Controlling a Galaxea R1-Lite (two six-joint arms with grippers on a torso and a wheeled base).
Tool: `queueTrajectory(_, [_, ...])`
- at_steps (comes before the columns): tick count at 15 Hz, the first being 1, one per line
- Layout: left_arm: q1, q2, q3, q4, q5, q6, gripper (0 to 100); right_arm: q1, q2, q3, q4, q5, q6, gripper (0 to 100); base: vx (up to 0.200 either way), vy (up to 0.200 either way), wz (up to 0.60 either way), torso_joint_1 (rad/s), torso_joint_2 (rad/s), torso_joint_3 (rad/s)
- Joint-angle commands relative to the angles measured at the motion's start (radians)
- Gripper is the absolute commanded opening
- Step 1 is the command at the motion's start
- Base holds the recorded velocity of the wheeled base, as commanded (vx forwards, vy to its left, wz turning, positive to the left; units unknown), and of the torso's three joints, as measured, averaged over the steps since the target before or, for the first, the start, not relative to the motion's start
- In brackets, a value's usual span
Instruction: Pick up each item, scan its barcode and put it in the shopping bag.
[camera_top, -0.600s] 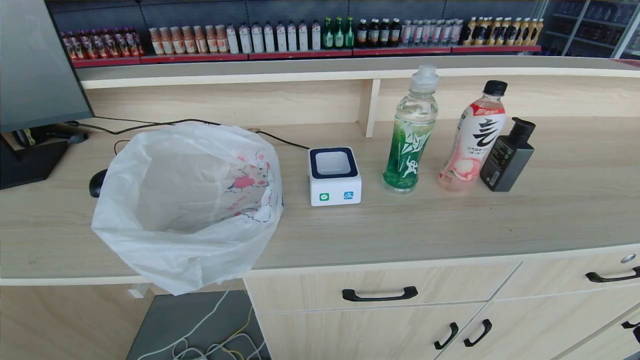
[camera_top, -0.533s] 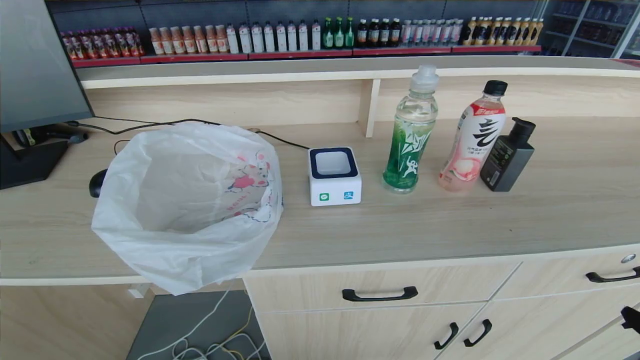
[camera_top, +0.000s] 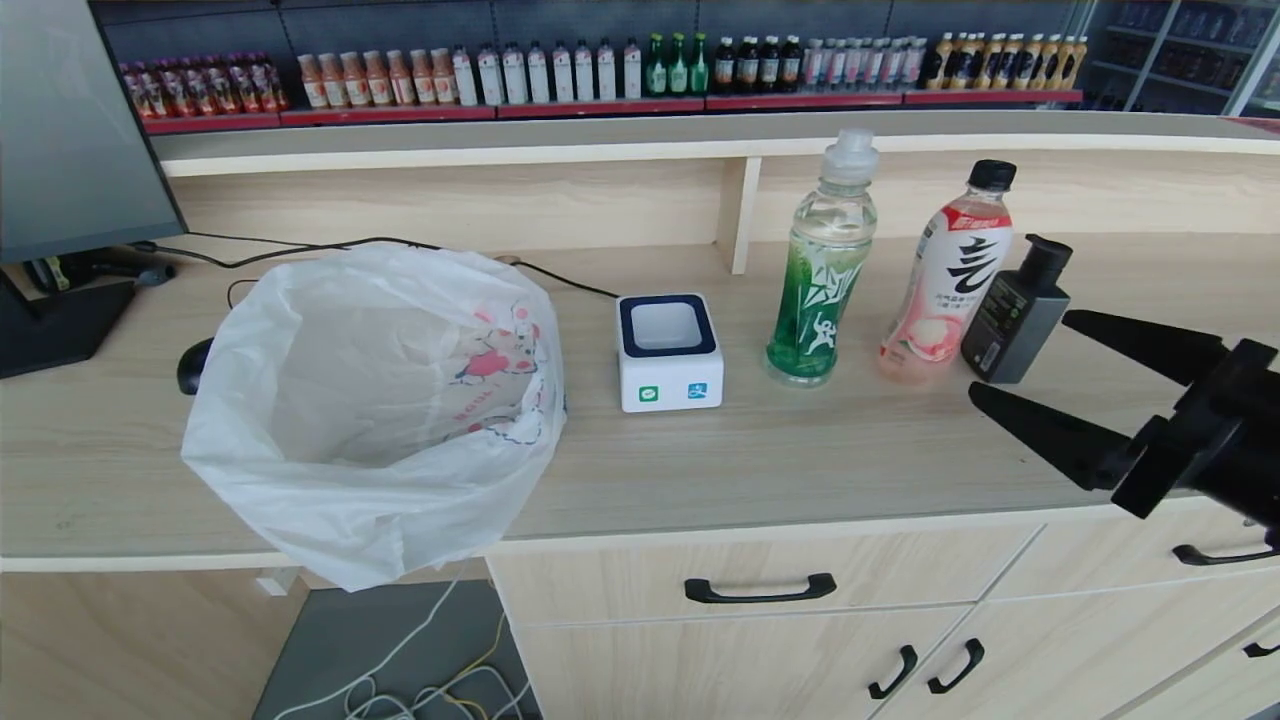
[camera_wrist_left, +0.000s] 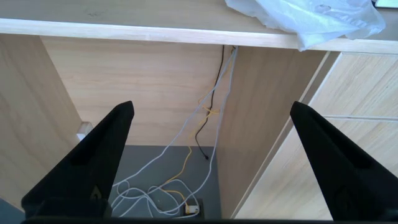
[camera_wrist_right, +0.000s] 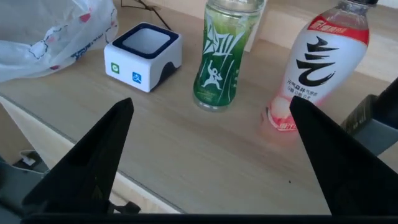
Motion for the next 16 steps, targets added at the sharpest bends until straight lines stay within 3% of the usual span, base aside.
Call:
queueTrajectory(1, [0.000, 0.000, 0.000, 0.000, 0.000, 0.000, 100, 0.109, 0.234, -0.098, -0.098, -0.086, 0.065, 100, 0.000, 0.000, 0.00, 0.000, 0.00, 0.000])
queueTrajectory(3, [0.000, 0.000, 0.000, 0.000, 0.000, 0.000, 100, 0.220, 0.326, -0.146, -0.185, -0.280, 0.196, 100, 0.000, 0.000, 0.00, 0.000, 0.00, 0.000])
queueTrajectory(5, [0.000, 0.000, 0.000, 0.000, 0.000, 0.000, 100, 0.266, 0.386, -0.190, -0.225, -0.408, 0.256, 100, 0.000, 0.000, 0.00, 0.000, 0.00, 0.000])
queueTrajectory(16, [0.000, 0.000, 0.000, 0.000, 0.000, 0.000, 100, 0.253, 0.547, -0.302, -0.321, -0.466, 0.150, 100, 0.000, 0.000, 0.00, 0.000, 0.00, 0.000])
